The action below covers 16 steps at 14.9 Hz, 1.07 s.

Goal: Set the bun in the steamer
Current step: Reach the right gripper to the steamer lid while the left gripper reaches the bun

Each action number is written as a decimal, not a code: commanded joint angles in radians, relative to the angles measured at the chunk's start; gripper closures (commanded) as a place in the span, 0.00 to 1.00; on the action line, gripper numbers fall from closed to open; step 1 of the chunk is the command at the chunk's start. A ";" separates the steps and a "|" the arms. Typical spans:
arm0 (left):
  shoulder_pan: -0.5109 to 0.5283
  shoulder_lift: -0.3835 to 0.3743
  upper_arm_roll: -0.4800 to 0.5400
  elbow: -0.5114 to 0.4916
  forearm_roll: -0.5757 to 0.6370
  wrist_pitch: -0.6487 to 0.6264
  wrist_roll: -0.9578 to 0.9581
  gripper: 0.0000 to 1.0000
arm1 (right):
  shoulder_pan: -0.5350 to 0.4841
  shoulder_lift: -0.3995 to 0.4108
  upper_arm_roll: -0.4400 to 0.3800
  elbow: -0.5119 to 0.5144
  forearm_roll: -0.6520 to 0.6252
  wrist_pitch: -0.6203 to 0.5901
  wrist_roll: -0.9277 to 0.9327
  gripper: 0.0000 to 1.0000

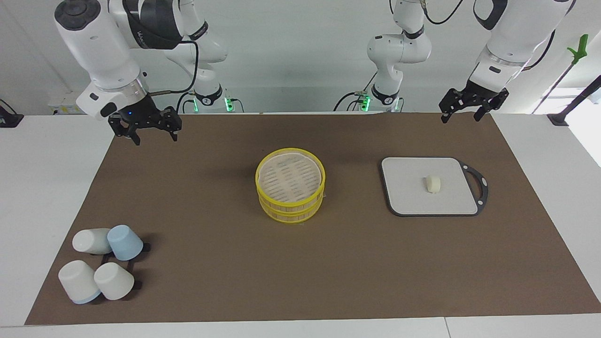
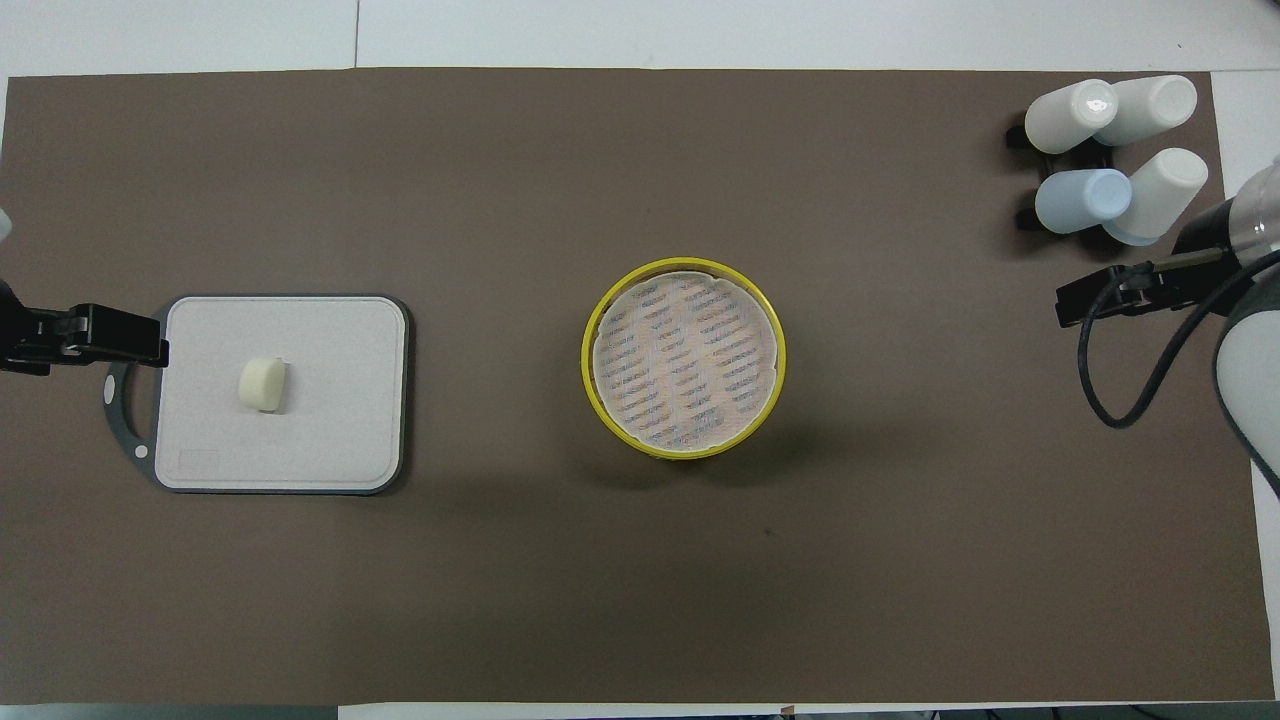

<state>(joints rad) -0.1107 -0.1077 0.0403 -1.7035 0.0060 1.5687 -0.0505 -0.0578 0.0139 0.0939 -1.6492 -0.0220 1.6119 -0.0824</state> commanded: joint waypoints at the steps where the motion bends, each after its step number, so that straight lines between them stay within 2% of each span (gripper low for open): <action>1: -0.015 -0.006 0.006 0.005 -0.008 0.004 -0.003 0.00 | -0.011 -0.008 0.004 -0.009 -0.007 -0.010 -0.017 0.00; 9: -0.006 -0.009 0.007 -0.008 -0.009 0.020 -0.006 0.00 | 0.003 -0.008 0.007 -0.015 -0.003 0.002 0.059 0.00; 12: 0.008 -0.058 0.013 -0.122 -0.008 0.103 -0.002 0.00 | 0.032 0.011 0.030 -0.017 0.004 0.057 0.121 0.01; 16: 0.042 -0.064 0.013 -0.232 -0.008 0.215 0.067 0.00 | 0.137 0.089 0.030 0.003 0.007 0.127 0.252 0.01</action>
<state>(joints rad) -0.0852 -0.1310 0.0543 -1.8460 0.0061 1.7154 -0.0277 0.0398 0.0619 0.1192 -1.6545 -0.0196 1.6997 0.1044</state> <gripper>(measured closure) 0.000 0.009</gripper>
